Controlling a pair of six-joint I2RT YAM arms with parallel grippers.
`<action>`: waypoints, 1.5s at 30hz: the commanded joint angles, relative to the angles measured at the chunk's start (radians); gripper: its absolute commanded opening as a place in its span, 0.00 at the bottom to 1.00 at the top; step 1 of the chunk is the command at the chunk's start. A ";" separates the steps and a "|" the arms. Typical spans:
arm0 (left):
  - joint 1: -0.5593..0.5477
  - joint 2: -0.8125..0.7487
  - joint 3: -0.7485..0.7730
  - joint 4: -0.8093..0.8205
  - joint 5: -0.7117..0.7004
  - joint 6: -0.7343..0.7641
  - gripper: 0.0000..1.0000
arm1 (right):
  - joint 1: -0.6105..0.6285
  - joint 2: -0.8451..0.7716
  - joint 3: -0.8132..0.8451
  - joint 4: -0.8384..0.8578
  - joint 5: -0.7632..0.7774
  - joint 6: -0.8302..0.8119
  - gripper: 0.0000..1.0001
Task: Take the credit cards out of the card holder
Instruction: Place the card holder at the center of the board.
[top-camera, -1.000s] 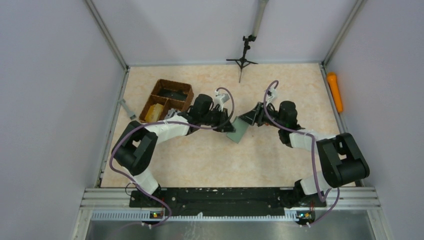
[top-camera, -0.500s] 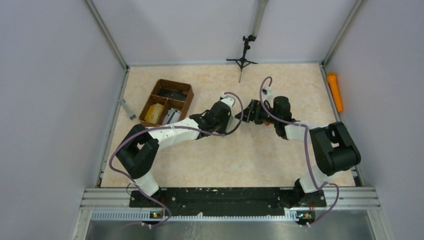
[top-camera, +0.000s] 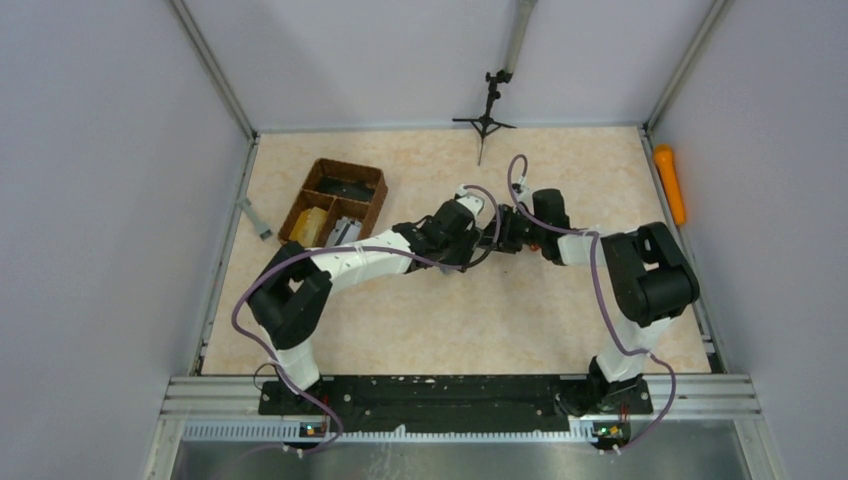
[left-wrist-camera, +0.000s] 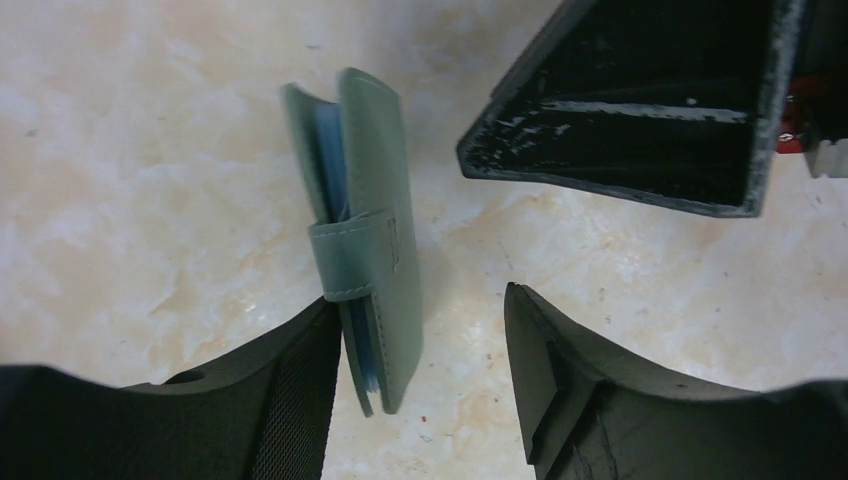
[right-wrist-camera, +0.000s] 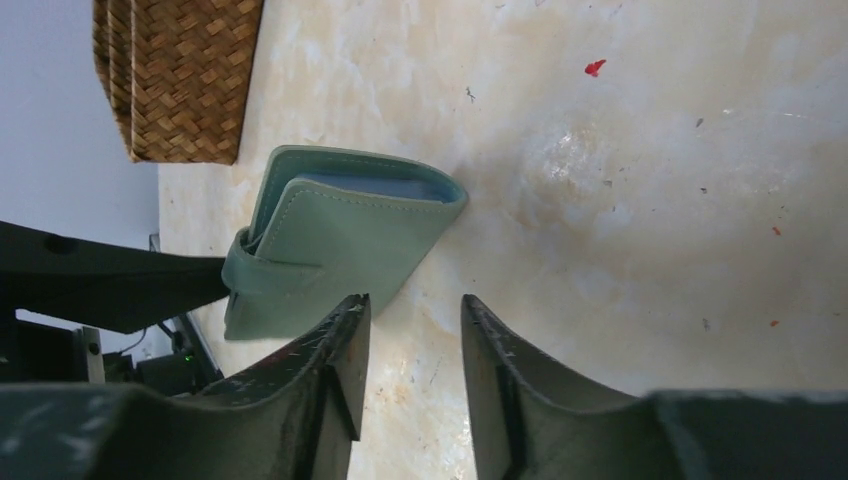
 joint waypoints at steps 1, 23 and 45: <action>0.008 0.032 0.055 -0.008 0.194 0.000 0.63 | 0.013 0.008 0.056 -0.059 0.034 -0.043 0.34; 0.286 -0.032 -0.131 0.163 0.470 -0.256 0.56 | 0.031 -0.042 0.112 -0.279 0.268 -0.166 0.30; 0.288 0.211 0.049 -0.025 0.521 -0.257 0.00 | 0.078 0.027 0.189 -0.390 0.324 -0.220 0.10</action>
